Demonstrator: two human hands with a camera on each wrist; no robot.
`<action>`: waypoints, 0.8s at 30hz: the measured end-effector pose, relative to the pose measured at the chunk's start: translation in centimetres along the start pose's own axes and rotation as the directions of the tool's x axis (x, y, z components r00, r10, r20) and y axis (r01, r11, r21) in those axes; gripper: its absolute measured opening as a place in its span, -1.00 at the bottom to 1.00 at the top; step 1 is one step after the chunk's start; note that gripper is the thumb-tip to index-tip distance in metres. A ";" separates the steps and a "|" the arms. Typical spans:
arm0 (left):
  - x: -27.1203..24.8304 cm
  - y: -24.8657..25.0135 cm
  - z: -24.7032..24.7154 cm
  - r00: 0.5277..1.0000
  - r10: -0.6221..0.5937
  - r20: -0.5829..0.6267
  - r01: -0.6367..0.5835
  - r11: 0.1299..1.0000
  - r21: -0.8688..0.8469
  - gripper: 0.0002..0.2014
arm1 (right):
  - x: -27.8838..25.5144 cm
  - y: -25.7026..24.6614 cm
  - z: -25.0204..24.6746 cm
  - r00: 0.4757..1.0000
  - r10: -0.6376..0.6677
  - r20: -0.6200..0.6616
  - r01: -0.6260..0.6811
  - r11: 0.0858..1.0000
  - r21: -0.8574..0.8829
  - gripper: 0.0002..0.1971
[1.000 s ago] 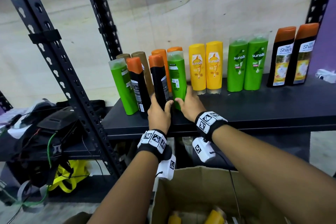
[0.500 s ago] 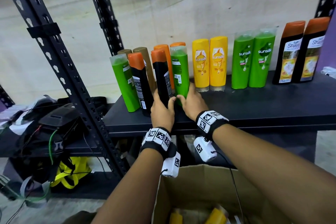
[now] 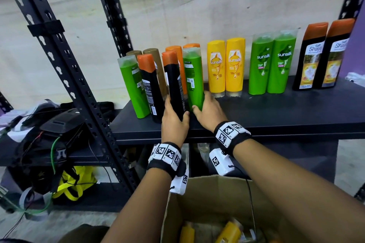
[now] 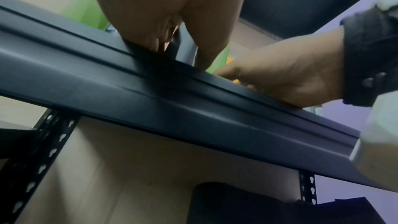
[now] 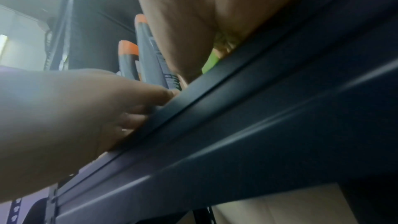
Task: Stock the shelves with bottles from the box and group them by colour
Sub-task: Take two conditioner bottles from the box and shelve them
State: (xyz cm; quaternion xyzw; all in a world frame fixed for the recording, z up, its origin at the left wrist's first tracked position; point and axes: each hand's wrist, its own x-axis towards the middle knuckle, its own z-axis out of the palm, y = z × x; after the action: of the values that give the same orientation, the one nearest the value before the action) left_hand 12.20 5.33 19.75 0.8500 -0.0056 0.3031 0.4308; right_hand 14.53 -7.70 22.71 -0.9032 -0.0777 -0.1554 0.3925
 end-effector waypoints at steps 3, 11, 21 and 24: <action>-1.3 0.1 -0.3 1.000 0.008 -0.005 -0.008 1.000 -0.006 -0.19 | -1.4 0.3 -0.5 1.000 0.001 0.003 -0.001 1.000 -0.003 -0.41; -6.9 0.9 -1.1 0.976 0.141 -0.168 -0.148 0.988 -0.033 -0.56 | -7.0 1.3 -2.3 0.970 -0.233 -0.073 0.233 0.972 -0.008 -0.76; -11.8 -3.2 0.3 0.946 -0.131 0.298 0.020 0.936 0.350 -0.78 | -12.2 6.6 -1.3 0.978 -0.091 0.188 0.130 0.970 -0.207 -0.79; -13.5 -4.9 1.3 0.858 -0.316 0.405 0.116 0.887 0.446 -0.76 | -13.7 8.9 0.1 0.962 0.013 0.273 0.051 0.973 -0.227 -0.76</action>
State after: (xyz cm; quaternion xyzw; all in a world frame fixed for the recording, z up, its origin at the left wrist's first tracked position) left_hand 3.20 4.05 8.54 0.9631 0.0514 0.0326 0.2623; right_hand 4.02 -13.93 11.80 -0.9547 -0.1209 -0.0412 0.2686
